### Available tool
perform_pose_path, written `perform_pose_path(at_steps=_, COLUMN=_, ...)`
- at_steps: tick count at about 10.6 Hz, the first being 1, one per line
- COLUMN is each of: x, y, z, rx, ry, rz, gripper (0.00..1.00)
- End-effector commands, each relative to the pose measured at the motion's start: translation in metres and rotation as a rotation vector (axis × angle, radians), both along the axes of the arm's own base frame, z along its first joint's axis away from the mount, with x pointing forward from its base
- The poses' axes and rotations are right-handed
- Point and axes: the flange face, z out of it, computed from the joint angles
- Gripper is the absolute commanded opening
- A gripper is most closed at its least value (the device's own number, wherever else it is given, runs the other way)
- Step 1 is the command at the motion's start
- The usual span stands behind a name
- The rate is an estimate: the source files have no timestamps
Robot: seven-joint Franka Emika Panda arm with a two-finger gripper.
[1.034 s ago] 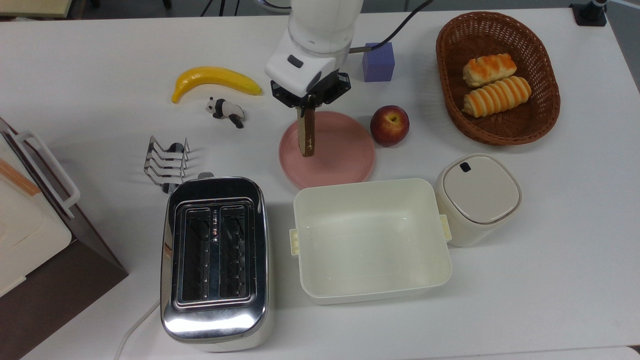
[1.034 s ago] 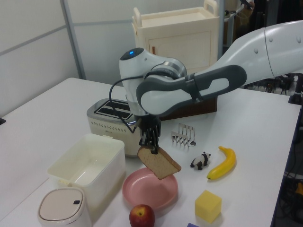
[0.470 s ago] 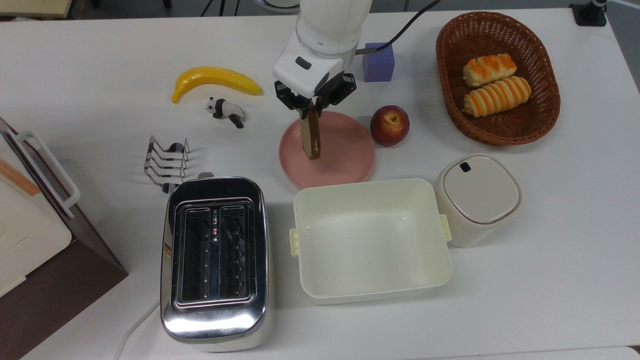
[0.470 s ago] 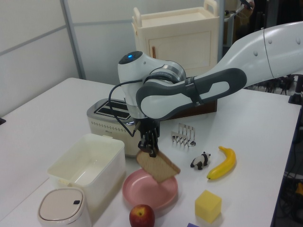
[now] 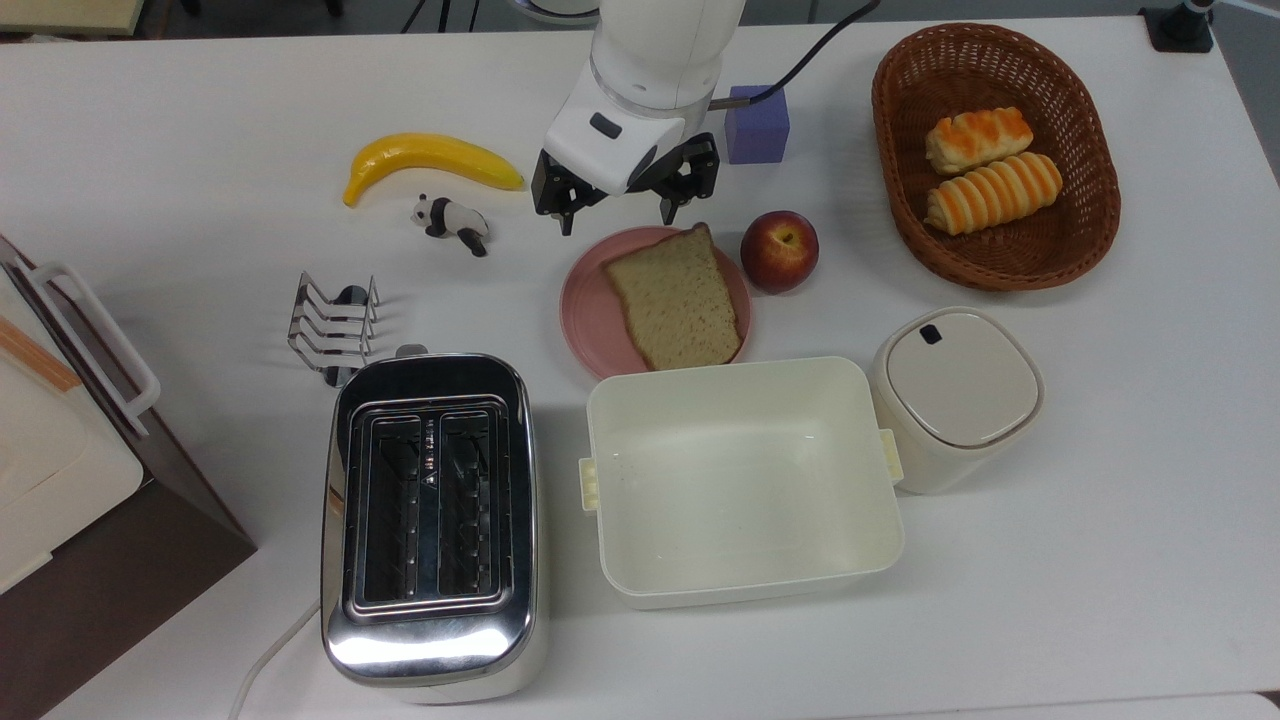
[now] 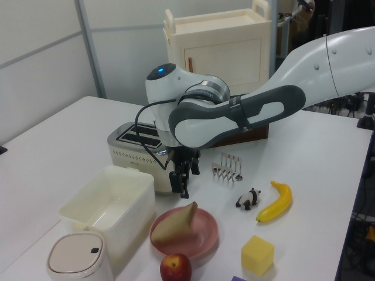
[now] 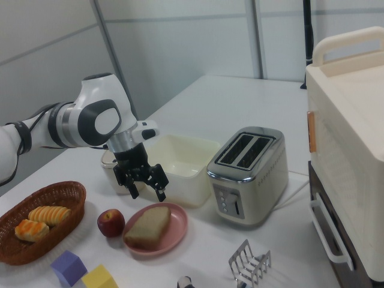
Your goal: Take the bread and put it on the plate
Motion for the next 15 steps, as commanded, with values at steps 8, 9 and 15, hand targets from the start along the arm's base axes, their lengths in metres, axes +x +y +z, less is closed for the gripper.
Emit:
perform_pose_path(at_steps=8, x=-0.032, y=-0.104, z=0.154, rx=-0.017, ry=-0.15, rz=-0.237, gripper=1.0)
perform_pose_path(at_steps=9, x=-0.039, y=-0.118, z=0.169, rx=0.019, ry=-0.171, rz=-0.273, gripper=1.0)
perform_pose_path(at_steps=15, x=-0.054, y=-0.139, z=0.208, rx=0.155, ry=-0.232, rz=-0.348, gripper=1.0)
